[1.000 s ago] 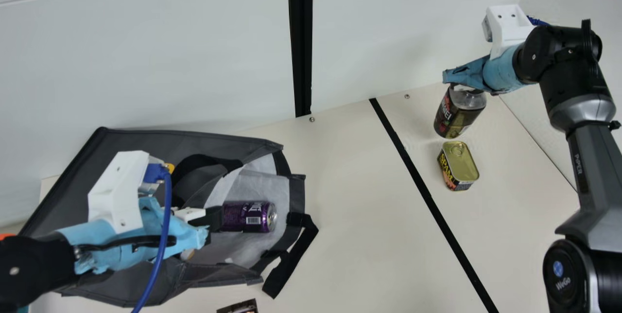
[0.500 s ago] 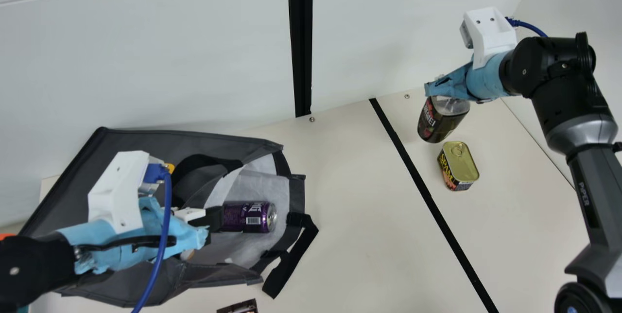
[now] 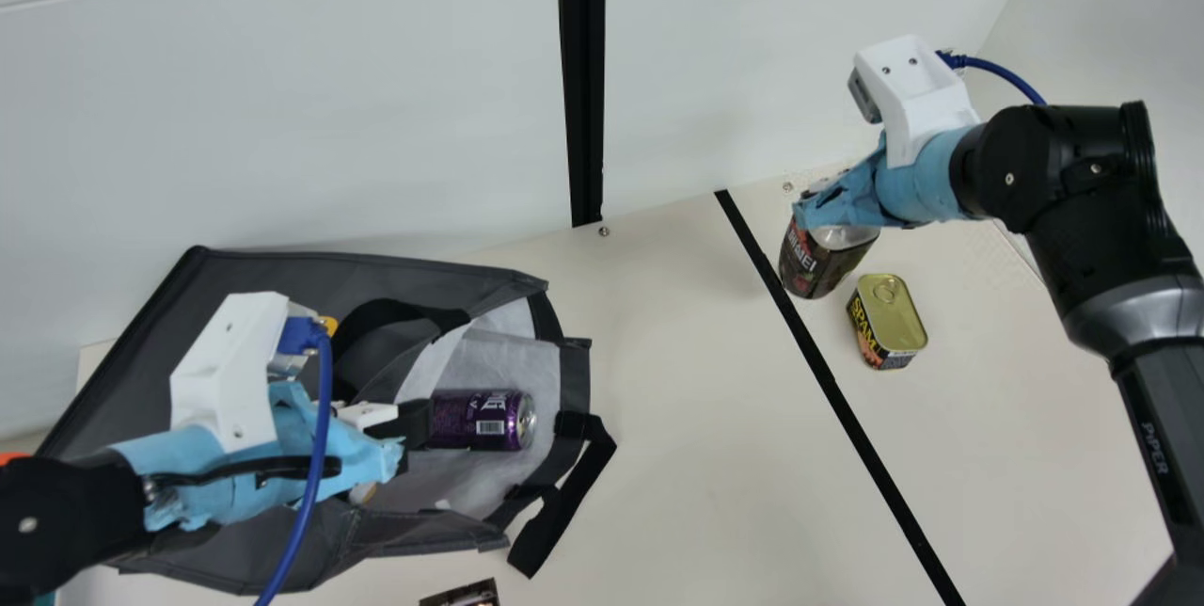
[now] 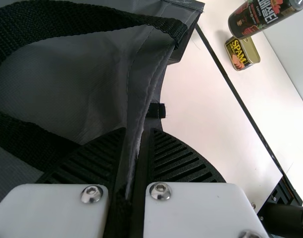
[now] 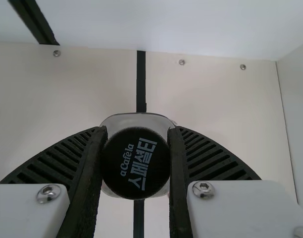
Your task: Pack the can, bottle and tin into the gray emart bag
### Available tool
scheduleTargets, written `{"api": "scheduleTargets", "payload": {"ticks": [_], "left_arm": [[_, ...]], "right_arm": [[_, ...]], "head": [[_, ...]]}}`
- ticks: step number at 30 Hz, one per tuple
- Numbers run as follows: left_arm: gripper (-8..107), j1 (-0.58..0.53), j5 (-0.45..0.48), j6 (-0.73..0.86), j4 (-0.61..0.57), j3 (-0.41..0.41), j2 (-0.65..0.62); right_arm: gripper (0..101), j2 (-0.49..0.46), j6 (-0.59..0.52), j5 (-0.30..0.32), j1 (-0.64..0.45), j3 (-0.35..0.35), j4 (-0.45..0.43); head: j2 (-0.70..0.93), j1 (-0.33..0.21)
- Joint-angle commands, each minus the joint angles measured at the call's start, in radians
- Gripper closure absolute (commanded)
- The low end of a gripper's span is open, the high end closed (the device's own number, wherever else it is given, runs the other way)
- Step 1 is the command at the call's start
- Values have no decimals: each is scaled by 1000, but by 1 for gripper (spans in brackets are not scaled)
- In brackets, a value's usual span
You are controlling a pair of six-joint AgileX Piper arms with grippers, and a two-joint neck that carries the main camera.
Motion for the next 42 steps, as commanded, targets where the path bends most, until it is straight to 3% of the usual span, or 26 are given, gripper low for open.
{"api": "scheduleTargets", "payload": {"ticks": [1, 23, 42], "left_arm": [[89, 0, 0, 0, 0, 0, 0], [89, 0, 0, 0, 0, 0, 0], [89, 0, 0, 0, 0, 0, 0]], "right_arm": [[101, -10, -28, 4, 4, 11, 9], [101, -176, -232, 54, 118, 178, 102], [101, -264, -325, 147, 221, 241, 186]], "head": [[-1, -23], [-1, -23], [-1, -23]]}}
